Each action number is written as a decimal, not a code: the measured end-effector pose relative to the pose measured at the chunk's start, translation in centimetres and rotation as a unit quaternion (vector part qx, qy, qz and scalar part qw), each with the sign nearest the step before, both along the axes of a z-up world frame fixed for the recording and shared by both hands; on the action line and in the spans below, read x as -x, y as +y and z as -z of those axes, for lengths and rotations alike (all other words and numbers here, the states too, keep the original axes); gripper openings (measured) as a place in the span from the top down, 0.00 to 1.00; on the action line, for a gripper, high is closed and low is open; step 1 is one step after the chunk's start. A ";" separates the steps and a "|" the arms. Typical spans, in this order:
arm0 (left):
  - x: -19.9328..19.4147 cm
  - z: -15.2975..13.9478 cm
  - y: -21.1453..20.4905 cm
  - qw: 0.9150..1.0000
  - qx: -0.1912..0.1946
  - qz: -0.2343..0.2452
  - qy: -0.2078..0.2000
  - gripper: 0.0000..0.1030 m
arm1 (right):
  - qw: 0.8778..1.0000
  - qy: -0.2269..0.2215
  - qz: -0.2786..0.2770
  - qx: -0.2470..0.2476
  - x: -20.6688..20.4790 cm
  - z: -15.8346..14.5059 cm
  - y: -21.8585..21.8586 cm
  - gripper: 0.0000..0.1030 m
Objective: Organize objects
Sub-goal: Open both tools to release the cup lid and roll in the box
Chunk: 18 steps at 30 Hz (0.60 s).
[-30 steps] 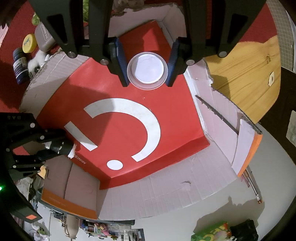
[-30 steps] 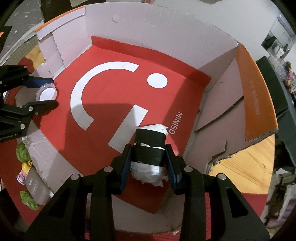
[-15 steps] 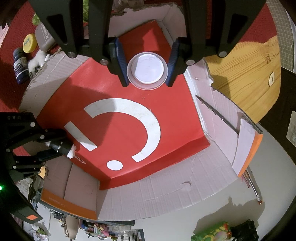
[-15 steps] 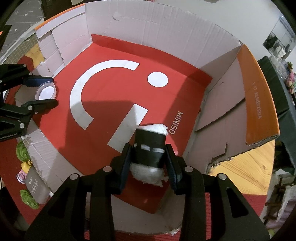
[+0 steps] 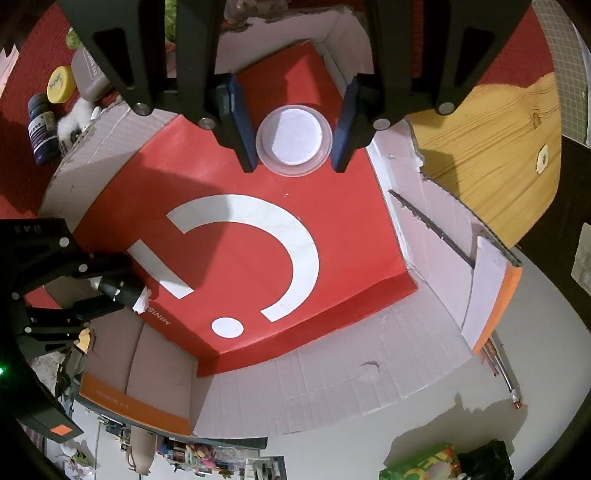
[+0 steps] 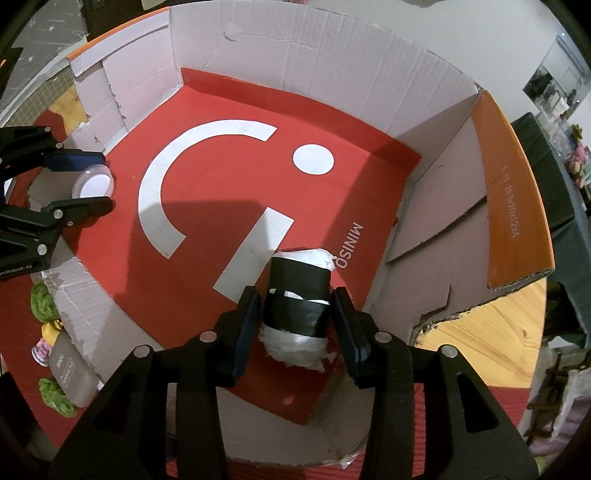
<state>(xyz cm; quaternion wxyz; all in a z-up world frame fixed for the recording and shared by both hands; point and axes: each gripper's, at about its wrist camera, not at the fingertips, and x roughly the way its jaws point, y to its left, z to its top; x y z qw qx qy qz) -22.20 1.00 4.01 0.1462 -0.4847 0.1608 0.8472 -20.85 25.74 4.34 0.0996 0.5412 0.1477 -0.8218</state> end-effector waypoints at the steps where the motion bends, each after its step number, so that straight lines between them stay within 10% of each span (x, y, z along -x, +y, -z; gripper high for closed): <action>1: 0.0 0.0 0.0 1.000 0.000 -0.001 0.000 0.56 | 1.000 0.001 0.000 0.000 -0.1 0.0 0.0 0.58; 18: -1.4 -2.7 -1.0 0.999 -0.042 -0.020 0.024 0.47 | 0.999 0.048 0.015 0.018 -3.2 -4.3 1.2 0.42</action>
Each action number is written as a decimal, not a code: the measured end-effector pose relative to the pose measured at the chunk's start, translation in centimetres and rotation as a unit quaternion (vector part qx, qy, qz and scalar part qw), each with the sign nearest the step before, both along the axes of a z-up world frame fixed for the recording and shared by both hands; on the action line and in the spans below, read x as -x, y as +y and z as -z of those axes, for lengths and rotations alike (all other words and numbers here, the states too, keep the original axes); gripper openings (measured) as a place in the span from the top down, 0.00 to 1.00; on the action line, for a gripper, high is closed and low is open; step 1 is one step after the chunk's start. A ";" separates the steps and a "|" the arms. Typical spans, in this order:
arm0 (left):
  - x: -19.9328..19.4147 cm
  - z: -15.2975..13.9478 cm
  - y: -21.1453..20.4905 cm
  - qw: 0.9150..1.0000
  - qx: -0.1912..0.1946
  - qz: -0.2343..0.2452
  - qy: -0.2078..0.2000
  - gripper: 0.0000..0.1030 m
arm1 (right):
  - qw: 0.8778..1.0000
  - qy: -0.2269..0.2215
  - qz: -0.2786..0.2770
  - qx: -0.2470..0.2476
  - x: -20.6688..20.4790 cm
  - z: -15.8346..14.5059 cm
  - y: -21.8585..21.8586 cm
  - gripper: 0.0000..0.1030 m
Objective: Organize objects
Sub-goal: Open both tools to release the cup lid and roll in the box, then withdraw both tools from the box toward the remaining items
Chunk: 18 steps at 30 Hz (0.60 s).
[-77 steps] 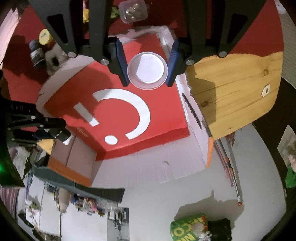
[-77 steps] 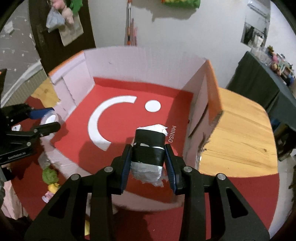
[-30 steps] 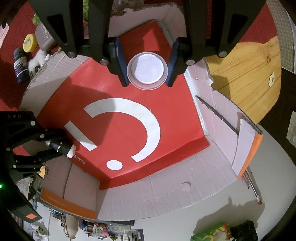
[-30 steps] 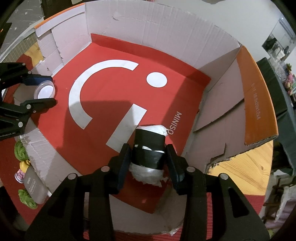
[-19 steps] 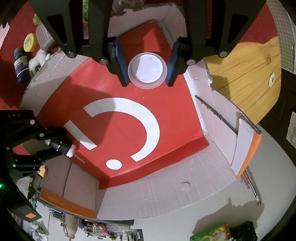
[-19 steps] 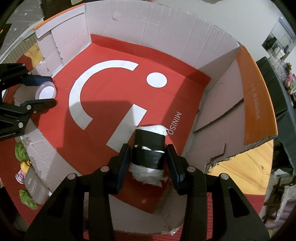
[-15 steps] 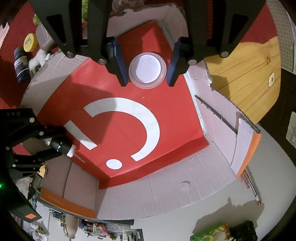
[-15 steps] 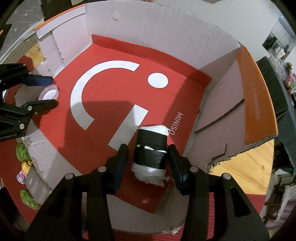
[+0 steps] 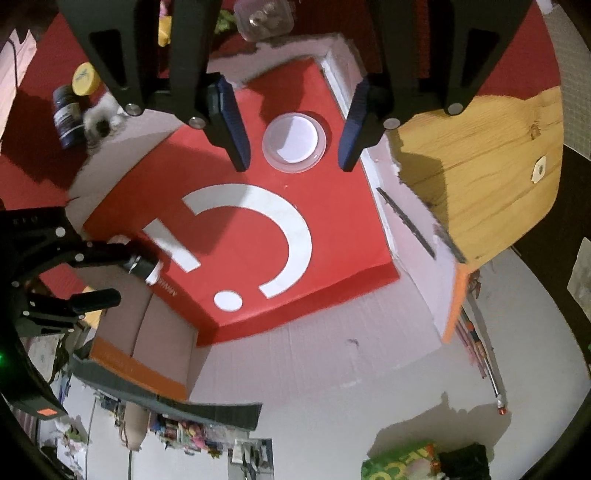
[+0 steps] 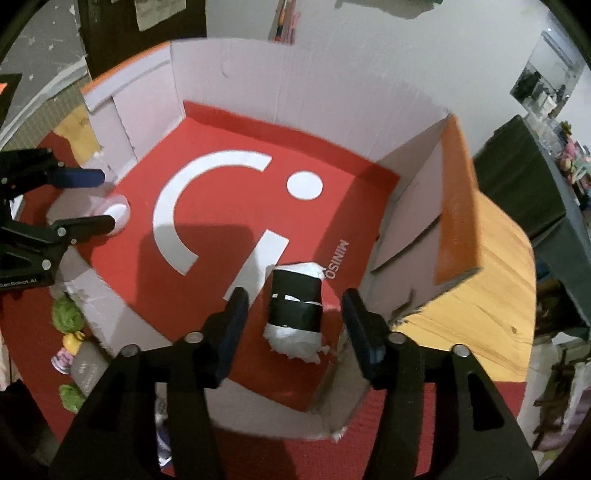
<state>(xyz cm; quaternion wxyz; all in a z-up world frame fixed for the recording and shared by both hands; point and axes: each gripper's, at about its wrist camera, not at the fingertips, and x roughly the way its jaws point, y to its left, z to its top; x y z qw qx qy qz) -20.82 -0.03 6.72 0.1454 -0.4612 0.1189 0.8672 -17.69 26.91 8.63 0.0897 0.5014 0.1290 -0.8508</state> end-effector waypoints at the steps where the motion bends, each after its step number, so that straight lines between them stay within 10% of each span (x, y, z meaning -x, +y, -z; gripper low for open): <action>1: -0.2 -0.4 0.0 1.000 -0.003 -0.001 0.006 0.44 | 1.000 0.007 0.000 0.001 -0.5 -0.7 0.2 0.41; 18: -7.8 -7.2 -1.8 0.991 -0.038 -0.032 0.123 0.23 | 0.990 0.134 0.011 0.030 -4.1 -8.2 -3.2 0.23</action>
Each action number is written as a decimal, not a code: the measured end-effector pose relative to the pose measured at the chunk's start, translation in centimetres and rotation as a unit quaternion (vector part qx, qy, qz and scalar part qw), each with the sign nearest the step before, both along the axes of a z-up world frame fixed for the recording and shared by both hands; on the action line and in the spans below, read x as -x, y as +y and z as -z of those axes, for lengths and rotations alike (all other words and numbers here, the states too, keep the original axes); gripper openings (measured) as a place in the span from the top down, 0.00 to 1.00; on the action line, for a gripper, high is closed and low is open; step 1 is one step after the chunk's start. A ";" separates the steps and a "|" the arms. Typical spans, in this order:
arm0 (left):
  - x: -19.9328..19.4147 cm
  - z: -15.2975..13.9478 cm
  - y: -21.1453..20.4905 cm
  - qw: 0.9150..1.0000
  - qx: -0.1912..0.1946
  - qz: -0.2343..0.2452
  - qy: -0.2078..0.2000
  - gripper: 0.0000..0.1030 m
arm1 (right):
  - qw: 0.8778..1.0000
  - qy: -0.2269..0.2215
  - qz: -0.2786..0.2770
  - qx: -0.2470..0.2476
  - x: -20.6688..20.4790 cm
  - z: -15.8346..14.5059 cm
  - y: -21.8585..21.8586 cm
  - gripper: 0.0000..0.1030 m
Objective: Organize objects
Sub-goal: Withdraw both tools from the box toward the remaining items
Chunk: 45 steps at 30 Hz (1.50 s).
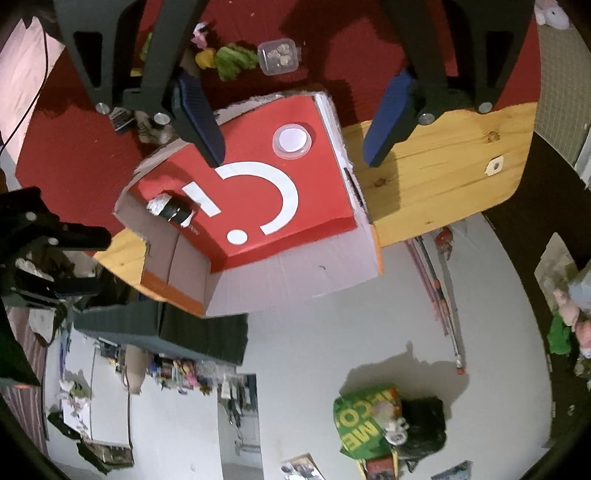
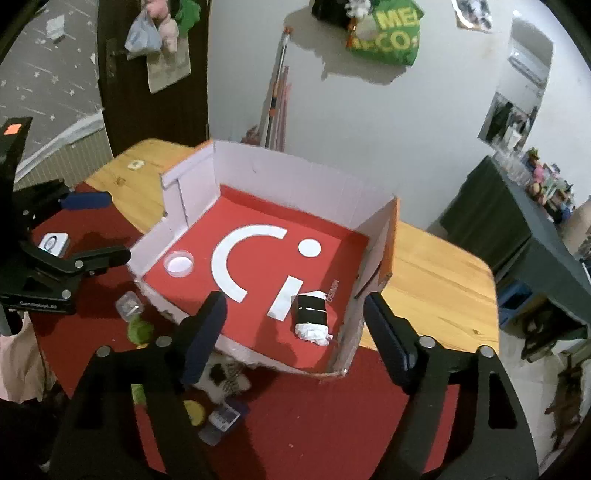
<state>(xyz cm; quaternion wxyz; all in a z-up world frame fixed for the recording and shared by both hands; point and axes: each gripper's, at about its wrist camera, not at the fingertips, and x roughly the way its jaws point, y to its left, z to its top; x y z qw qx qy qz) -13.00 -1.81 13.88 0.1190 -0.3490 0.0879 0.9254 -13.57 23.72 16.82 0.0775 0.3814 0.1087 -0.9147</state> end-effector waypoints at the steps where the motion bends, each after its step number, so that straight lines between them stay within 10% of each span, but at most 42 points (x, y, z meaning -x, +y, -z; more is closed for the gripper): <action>1: -0.4 -0.1 0.0 1.000 -0.003 -0.002 0.004 0.22 | 1.000 0.006 0.003 0.001 -0.5 -0.2 0.0 0.21; 21: -9.9 0.8 -1.1 0.993 -0.051 -0.052 0.093 0.05 | 0.992 0.099 0.058 0.045 -10.7 1.0 -0.7 0.13; 45: -9.9 10.8 -0.5 0.992 -0.096 -0.079 -0.034 0.05 | 0.988 0.051 0.136 0.056 -10.7 12.4 -0.8 0.11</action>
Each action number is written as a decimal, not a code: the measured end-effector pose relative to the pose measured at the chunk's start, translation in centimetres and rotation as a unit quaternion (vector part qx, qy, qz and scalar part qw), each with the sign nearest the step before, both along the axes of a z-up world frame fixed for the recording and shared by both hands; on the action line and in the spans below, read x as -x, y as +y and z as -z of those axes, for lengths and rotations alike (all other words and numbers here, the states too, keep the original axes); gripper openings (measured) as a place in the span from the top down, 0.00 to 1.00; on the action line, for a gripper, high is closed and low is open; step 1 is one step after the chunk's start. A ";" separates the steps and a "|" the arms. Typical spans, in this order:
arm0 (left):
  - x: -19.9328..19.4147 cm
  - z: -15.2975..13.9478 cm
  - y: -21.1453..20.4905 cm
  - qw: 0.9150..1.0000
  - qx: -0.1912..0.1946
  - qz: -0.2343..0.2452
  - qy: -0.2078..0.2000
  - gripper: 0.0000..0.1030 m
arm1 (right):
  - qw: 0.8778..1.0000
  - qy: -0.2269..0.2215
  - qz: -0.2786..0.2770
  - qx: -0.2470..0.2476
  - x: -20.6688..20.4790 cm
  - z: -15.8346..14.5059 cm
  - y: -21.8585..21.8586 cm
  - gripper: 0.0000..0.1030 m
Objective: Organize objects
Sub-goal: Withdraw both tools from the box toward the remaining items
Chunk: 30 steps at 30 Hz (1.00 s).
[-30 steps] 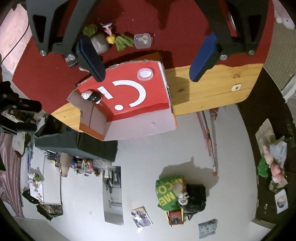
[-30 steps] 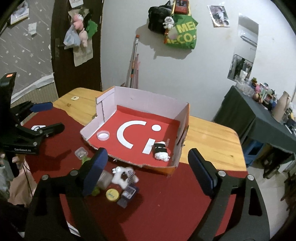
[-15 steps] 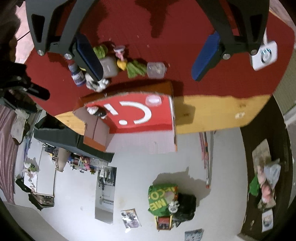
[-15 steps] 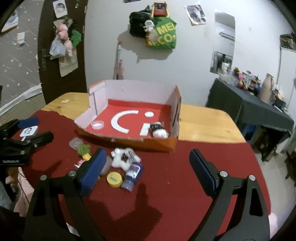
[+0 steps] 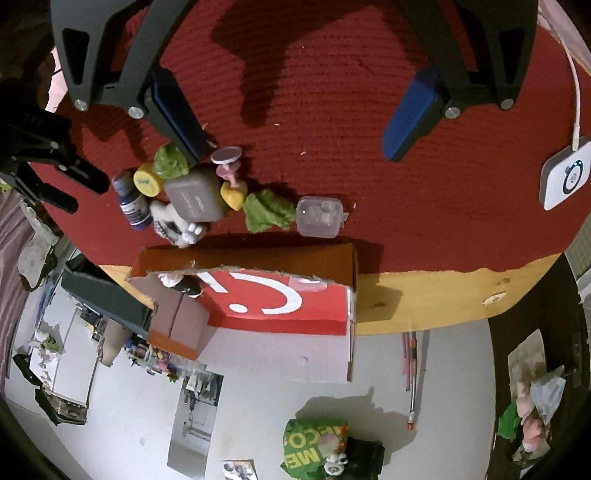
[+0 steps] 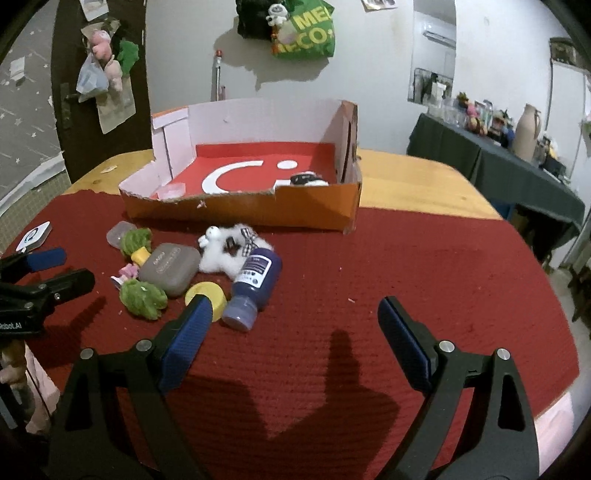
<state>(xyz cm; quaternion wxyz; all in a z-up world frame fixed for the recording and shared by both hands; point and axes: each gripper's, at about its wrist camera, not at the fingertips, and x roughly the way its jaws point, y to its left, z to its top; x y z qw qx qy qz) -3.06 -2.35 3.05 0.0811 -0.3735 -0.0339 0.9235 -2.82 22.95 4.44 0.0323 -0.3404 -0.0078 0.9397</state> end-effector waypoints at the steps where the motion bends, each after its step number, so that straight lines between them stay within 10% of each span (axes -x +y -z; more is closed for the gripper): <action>1: 0.1 0.1 0.0 1.000 -0.001 0.000 -0.002 0.05 | 1.000 -0.002 0.001 -0.001 0.1 0.2 0.0 0.11; 30: 3.7 1.3 2.3 0.998 0.028 0.032 -0.053 0.05 | 0.999 -0.047 0.004 0.001 2.3 1.3 3.4 0.11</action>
